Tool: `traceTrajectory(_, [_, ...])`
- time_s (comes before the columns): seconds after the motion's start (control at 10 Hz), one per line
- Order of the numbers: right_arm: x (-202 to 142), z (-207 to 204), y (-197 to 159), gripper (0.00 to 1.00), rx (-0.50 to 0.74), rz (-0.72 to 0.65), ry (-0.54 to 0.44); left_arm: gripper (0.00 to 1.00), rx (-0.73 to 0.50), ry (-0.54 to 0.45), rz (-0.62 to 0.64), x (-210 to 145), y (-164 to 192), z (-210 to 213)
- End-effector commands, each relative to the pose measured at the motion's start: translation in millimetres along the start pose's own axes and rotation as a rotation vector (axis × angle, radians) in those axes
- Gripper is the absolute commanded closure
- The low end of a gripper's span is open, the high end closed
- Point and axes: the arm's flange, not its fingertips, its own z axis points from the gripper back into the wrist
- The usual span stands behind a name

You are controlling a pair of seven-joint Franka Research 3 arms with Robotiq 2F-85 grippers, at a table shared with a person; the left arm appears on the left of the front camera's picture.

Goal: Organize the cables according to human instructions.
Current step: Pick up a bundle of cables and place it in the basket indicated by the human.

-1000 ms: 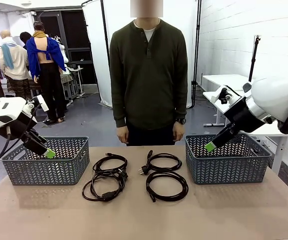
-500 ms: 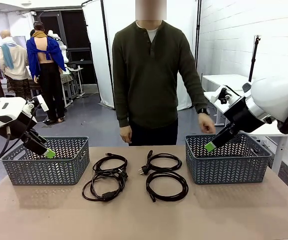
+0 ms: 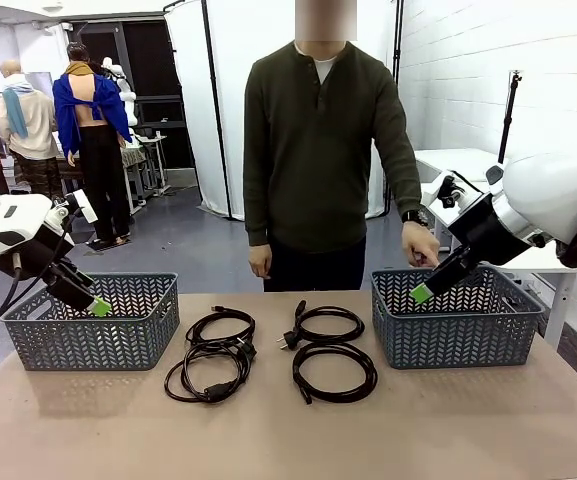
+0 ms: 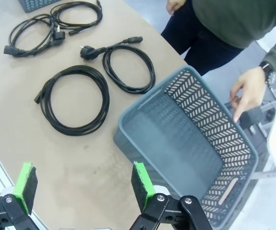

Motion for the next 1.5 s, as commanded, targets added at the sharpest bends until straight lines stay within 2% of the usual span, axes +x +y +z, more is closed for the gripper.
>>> traceTrajectory(0.0, [0, -3, -2, 0.0, 0.015, -0.003, -0.012, 0.0, -0.001, 0.005, -0.002, -2, 2, 0])
traceTrajectory(1.0, [0, 0, 0, 0.0, -0.001, 0.0, 0.001, 0.0, -0.001, 0.005, -0.002, -2, 2, 0])
traceTrajectory(1.4, [49, -20, 32, 0.0, -0.044, -0.167, 0.113, 0.0, -0.001, 0.005, -0.002, -2, 2, 0])
